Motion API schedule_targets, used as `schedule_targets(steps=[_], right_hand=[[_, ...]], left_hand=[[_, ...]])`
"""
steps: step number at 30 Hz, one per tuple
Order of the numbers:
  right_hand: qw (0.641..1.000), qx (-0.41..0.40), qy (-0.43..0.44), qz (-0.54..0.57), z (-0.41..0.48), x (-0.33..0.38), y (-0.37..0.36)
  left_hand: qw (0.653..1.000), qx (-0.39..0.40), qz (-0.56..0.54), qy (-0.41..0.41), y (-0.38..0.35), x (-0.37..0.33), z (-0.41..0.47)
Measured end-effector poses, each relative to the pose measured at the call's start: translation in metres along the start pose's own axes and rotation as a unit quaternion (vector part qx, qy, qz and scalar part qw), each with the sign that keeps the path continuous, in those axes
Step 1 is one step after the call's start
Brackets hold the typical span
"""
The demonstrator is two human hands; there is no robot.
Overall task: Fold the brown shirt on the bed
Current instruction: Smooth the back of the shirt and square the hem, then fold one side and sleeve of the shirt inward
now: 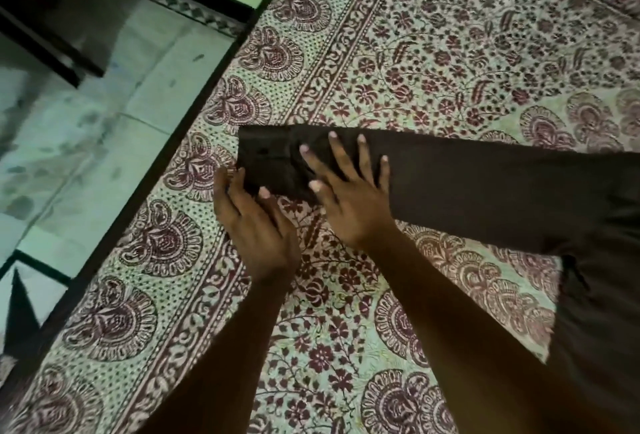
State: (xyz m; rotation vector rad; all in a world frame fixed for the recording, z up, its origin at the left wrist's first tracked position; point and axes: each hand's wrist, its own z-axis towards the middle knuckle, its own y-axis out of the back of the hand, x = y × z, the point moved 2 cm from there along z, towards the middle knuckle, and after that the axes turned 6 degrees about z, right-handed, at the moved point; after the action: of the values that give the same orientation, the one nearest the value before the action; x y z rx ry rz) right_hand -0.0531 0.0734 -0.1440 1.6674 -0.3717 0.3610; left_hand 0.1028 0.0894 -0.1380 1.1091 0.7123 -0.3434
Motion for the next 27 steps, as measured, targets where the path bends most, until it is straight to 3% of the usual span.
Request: schedule_targets(steps=[3,6,8,10,12,15,17,19,22,24,27], right_hand=[[0.995,-0.042,-0.095,0.011,0.005,-0.005,0.002],[0.996,-0.009,0.011,-0.087,0.002,0.001,-0.005],[0.991,0.017,0.086,-0.098,0.003,0.003,-0.004],[0.991,0.033,0.109,-0.071,0.003,0.003,0.000],[0.994,0.057,0.087,-0.023,0.003,0.004,0.001],[0.993,0.070,0.057,0.075,0.007,0.012,0.002],[0.972,0.029,0.010,0.232,0.007,0.019,0.014],[0.898,-0.084,-0.083,0.424,0.001,0.018,0.033],[0.688,-0.203,-0.236,0.656,-0.008,-0.006,0.067],[0.567,-0.254,-0.321,0.715,-0.022,-0.035,0.094],[0.453,-0.252,-0.298,0.801,-0.059,-0.074,0.143]], left_hand=[[0.999,-0.027,-0.027,0.037,0.003,0.002,0.006],[0.998,0.008,0.023,0.053,0.002,-0.003,0.013],[0.990,0.051,0.062,0.118,-0.001,-0.009,0.024],[0.967,0.100,0.090,0.217,-0.004,-0.015,0.042],[0.953,0.117,0.084,0.265,-0.002,-0.024,0.060],[0.977,0.123,-0.001,0.175,0.011,-0.058,0.071],[0.971,0.192,-0.109,0.095,0.018,-0.091,0.066],[0.942,0.265,-0.205,0.026,0.019,-0.119,0.054],[0.932,0.242,-0.266,-0.039,0.014,-0.135,0.027],[0.942,0.233,-0.230,-0.076,0.005,-0.137,0.000],[0.932,0.309,-0.126,-0.139,-0.015,-0.168,-0.053]])
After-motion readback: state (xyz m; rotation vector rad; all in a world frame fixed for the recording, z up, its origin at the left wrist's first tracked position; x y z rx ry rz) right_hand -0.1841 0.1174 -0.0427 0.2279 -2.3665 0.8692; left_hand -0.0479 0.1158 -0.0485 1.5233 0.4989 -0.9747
